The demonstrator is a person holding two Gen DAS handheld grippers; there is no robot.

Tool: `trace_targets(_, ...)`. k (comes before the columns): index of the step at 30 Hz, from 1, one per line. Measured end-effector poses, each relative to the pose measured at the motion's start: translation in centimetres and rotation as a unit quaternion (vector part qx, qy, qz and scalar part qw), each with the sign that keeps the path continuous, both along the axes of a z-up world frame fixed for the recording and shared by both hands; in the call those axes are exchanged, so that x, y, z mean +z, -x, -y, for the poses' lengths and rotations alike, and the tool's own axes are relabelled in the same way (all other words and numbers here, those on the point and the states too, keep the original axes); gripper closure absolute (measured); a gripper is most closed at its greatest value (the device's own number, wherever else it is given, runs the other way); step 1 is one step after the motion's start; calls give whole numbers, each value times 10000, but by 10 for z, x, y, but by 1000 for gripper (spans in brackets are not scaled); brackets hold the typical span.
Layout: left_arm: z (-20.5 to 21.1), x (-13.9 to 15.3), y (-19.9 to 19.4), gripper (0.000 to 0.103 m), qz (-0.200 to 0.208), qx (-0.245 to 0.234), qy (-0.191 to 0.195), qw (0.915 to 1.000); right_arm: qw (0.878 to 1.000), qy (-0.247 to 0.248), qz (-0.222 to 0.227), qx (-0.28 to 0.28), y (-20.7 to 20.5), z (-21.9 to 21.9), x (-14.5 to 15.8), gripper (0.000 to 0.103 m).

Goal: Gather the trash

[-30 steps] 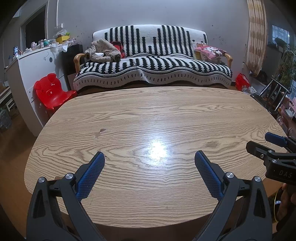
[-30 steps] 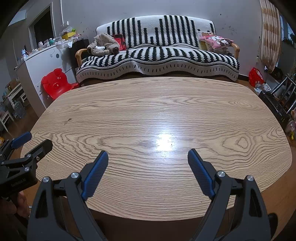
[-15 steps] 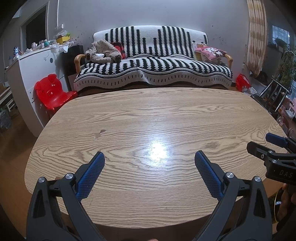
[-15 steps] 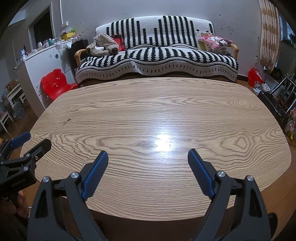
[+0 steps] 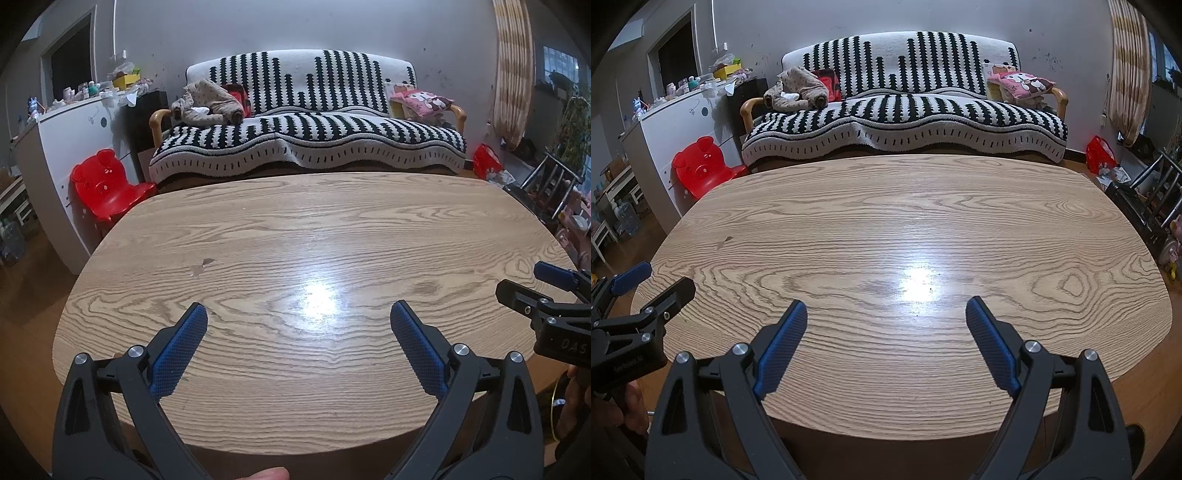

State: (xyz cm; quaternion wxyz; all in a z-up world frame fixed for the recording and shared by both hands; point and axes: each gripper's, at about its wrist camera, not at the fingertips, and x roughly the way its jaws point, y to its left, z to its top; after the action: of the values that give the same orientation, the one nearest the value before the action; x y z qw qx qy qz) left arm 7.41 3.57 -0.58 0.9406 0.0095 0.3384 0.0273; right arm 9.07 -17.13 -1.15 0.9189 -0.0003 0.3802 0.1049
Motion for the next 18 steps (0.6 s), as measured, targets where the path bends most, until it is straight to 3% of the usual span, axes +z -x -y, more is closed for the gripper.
trace_targets(18,2,0,-3,7,0,-106,-22,9999,10000,6,-3,6,0,1,0,18)
